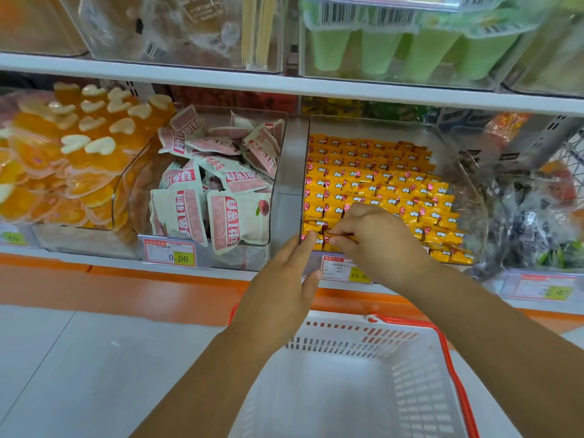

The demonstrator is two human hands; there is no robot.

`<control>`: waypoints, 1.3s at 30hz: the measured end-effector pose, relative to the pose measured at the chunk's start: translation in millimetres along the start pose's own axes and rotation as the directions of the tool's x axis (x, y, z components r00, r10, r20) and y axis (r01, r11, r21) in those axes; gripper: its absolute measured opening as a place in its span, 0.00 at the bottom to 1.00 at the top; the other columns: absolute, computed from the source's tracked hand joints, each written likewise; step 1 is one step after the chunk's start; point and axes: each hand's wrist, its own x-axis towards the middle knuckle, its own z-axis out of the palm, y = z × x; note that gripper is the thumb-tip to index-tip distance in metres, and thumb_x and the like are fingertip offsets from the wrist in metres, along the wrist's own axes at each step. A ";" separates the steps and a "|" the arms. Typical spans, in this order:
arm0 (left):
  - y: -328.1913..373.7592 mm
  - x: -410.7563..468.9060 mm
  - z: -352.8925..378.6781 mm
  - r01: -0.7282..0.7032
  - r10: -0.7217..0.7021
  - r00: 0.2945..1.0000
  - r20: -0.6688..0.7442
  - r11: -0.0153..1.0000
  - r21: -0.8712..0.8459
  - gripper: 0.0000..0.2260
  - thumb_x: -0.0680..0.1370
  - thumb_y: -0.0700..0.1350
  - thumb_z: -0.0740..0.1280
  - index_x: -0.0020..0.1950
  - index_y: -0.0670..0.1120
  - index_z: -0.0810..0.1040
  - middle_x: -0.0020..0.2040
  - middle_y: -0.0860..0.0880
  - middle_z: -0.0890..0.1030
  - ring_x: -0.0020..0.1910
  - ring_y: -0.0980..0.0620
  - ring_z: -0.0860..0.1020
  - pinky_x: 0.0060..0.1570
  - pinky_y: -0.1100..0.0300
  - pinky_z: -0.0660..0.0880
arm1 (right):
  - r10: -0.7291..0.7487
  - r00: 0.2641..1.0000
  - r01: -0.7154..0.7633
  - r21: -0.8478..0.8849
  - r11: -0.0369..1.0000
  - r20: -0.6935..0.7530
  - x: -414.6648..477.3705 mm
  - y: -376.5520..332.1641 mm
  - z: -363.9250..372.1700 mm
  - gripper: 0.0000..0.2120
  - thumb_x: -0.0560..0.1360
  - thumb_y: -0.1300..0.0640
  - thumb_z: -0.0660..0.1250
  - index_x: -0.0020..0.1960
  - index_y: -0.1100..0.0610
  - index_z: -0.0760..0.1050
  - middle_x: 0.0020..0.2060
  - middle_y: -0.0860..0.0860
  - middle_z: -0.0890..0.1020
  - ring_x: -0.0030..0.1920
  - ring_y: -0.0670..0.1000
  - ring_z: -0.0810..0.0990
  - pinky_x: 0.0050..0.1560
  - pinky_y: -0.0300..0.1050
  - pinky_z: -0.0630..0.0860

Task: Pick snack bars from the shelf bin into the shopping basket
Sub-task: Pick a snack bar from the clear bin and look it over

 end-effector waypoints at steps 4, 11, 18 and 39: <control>-0.9 1.6 1.2 0.018 -0.018 1.000 0.011 1.000 -0.002 0.27 0.83 0.56 0.55 0.80 0.61 0.47 0.80 0.60 0.51 0.77 0.58 0.56 0.69 0.64 0.60 | -0.066 0.987 0.070 0.021 0.997 -0.145 -3.7 0.4 -4.3 0.10 0.81 0.51 0.62 0.53 0.52 0.82 0.49 0.49 0.82 0.46 0.51 0.81 0.42 0.46 0.75; 15.6 -7.6 -2.3 -0.011 -0.003 0.992 -0.125 0.994 -0.112 0.24 0.83 0.55 0.57 0.79 0.60 0.57 0.79 0.58 0.57 0.77 0.58 0.56 0.64 0.67 0.54 | 0.125 0.845 0.131 0.427 0.894 -0.521 -67.9 -8.1 -16.8 0.08 0.78 0.56 0.66 0.53 0.52 0.83 0.51 0.48 0.83 0.52 0.44 0.80 0.52 0.36 0.75; 34.9 -45.4 -16.0 0.066 -0.120 0.992 -0.041 0.762 -0.644 0.12 0.82 0.50 0.63 0.65 0.59 0.73 0.59 0.60 0.80 0.54 0.63 0.81 0.52 0.65 0.77 | 0.546 0.823 0.028 0.971 0.237 -0.157 -129.0 -28.2 -27.8 0.16 0.78 0.64 0.65 0.42 0.46 0.84 0.41 0.52 0.86 0.43 0.52 0.86 0.49 0.47 0.83; 26.1 -53.2 -23.5 0.098 -0.207 0.978 0.025 0.351 -0.931 0.14 0.72 0.41 0.69 0.56 0.44 0.83 0.51 0.43 0.86 0.51 0.45 0.85 0.49 0.59 0.82 | 0.372 0.903 -0.170 0.974 -0.151 0.216 -132.8 -7.4 -32.1 0.16 0.70 0.61 0.67 0.55 0.68 0.78 0.50 0.61 0.85 0.51 0.60 0.85 0.52 0.47 0.82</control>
